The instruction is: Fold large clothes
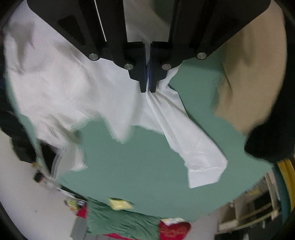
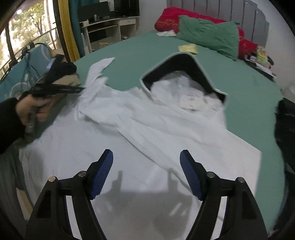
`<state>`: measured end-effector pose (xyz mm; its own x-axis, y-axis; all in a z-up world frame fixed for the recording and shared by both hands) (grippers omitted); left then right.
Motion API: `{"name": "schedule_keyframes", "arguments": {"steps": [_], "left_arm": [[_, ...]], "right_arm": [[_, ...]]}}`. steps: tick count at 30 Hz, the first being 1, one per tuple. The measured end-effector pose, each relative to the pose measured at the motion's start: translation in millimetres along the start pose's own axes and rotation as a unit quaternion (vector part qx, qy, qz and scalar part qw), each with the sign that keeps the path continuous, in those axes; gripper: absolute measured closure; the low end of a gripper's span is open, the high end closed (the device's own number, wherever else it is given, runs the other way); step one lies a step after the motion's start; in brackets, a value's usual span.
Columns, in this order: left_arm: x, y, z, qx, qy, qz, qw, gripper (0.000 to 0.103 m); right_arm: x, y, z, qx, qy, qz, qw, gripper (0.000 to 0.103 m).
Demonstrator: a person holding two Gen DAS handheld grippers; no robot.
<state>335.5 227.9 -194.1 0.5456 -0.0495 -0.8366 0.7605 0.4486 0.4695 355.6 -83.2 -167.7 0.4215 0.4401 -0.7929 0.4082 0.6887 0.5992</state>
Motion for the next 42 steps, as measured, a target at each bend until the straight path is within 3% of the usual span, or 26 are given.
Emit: {"name": "schedule_keyframes", "arguments": {"steps": [2,3,4,5,6,11,14,17,18,20,21,23,26,31,33,36,39,42], "left_arm": [[-14.4,-22.1,10.7,0.003,-0.024,-0.031,0.9992,0.097],[-23.2,-27.3,14.5,0.002,-0.041,-0.044,0.9982,0.084],[-28.6,-27.5,14.7,0.001,-0.051,-0.047,0.9976,0.056],[-36.2,-23.2,14.1,0.000,-0.053,-0.037,0.9979,0.045],[-42.4,-12.1,11.1,0.000,-0.049,-0.013,0.9987,0.039],[-14.6,56.9,-15.5,-0.027,0.020,0.050,0.9982,0.039],[27.1,87.6,-25.4,-0.028,0.078,0.053,0.9952,0.039],[68.7,96.2,-37.3,-0.006,0.123,0.038,0.9917,0.039],[79.3,97.4,-43.2,-0.010,0.120,0.032,0.9921,0.039],[79.1,101.7,-48.1,-0.011,0.113,0.060,0.9917,0.057],[75.2,103.1,-49.7,-0.011,0.114,0.067,0.9912,0.102],[63.1,105.3,-52.4,-0.032,0.096,0.079,0.9918,0.100],[15.8,117.4,-42.1,-0.061,0.070,0.144,0.9852,0.100],[-71.6,135.7,35.9,-0.045,0.011,0.233,0.9713,0.100],[-108.0,139.9,90.4,-0.021,-0.025,0.264,0.9638,0.100],[-147.5,124.3,180.7,0.033,-0.073,0.287,0.9546,0.100],[-160.3,96.0,254.1,0.086,-0.100,0.292,0.9472,0.100],[-141.1,56.2,309.8,0.103,-0.142,0.237,0.9555,0.100]], "right_arm": [[-11.9,-13.8,9.9,0.002,-0.007,-0.002,1.000,0.028],[-15.8,-19.9,13.3,0.005,-0.010,-0.002,1.000,0.028],[-18.2,-24.8,16.3,0.009,-0.013,-0.002,1.000,0.028],[-20.0,-33.7,22.3,0.017,-0.019,0.000,1.000,0.028],[-20.2,-39.6,27.1,0.024,-0.026,0.000,0.999,0.028],[-10.8,-55.9,50.8,0.067,-0.039,0.002,0.997,0.028],[-6.6,-54.2,56.7,0.058,-0.050,-0.001,0.997,0.028],[-3.7,-54.1,63.5,0.044,-0.062,-0.001,0.997,0.028],[-3.5,-55.9,67.3,0.047,-0.064,-0.001,0.997,0.028],[1.0,-57.7,74.8,0.061,-0.059,-0.001,0.996,0.028],[2.2,-58.5,77.0,0.067,-0.056,-0.001,0.996,0.028],[2.2,-59.8,79.7,0.077,-0.055,-0.001,0.995,0.028],[-10.3,-57.7,77.7,0.076,-0.058,0.015,0.995,0.028],[-37.1,-54.7,86.5,0.108,-0.043,0.052,0.992,0.028],[-46.5,-57.5,91.8,0.118,-0.043,0.064,0.990,0.028],[-60.2,-68.9,102.2,0.123,-0.079,0.060,0.987,0.028],[-77.4,-82.7,116.5,0.149,-0.083,0.075,0.983,0.028],[-96.5,-96.9,131.8,0.172,-0.092,0.090,0.977,0.028]]}}
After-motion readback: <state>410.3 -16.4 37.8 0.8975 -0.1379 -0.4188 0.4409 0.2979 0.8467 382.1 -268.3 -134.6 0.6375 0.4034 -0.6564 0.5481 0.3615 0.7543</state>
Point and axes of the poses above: each gripper's, at about its wrist camera, not at the fingertips, and x roughly the way its jaws point, z to its right, y to its top, the point moved 6 cm from there along x, roughly the way its jaws point, and after that the axes turned 12 degrees about -x, right-handed, at the moved point
